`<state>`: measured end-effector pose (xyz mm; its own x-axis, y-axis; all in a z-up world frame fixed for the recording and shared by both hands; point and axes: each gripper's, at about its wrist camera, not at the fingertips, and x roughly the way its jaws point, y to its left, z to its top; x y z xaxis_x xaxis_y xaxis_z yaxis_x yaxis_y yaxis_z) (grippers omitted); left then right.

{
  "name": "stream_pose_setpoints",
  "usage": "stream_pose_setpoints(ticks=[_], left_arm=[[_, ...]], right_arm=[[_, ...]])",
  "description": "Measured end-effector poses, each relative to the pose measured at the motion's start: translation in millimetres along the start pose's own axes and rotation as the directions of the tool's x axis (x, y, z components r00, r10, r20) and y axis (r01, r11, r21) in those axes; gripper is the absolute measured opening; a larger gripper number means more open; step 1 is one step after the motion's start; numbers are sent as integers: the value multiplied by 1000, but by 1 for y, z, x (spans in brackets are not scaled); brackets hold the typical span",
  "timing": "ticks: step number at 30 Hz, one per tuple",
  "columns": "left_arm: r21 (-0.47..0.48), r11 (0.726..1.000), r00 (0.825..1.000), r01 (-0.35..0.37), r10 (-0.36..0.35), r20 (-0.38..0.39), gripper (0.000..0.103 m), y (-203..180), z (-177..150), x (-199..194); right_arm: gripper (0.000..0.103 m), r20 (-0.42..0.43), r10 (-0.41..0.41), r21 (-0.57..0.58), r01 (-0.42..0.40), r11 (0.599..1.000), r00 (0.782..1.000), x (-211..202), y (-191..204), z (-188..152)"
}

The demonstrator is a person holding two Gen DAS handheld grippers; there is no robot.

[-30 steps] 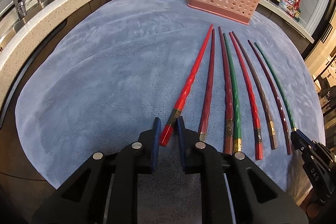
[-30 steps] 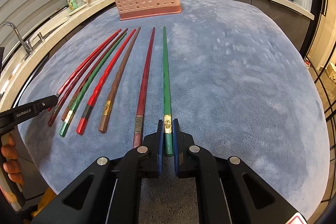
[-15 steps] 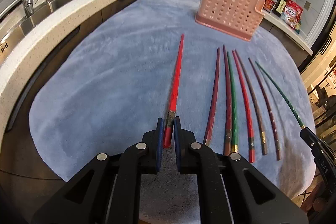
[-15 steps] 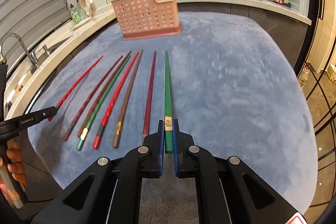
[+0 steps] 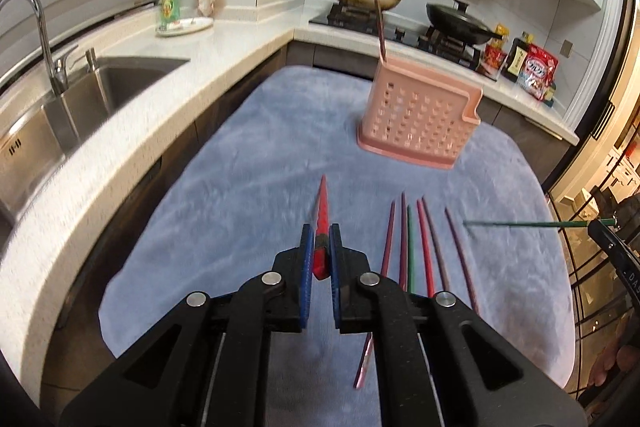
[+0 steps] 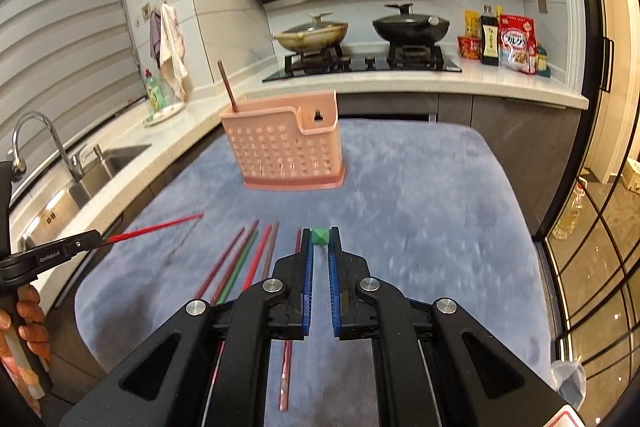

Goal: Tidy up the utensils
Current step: 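Lift both chopsticks into the pink holder and open both tools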

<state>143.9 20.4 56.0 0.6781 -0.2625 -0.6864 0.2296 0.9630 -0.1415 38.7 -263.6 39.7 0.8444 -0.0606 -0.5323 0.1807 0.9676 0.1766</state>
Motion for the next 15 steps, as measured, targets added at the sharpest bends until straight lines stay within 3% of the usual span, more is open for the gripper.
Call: stream_pose_setpoints(ticks=[15], left_arm=[[28, 1000, 993, 5, -8, 119, 7, -14, 106, 8]], right_arm=[[7, 94, 65, 15, -66, 998, 994, 22, -7, 88]])
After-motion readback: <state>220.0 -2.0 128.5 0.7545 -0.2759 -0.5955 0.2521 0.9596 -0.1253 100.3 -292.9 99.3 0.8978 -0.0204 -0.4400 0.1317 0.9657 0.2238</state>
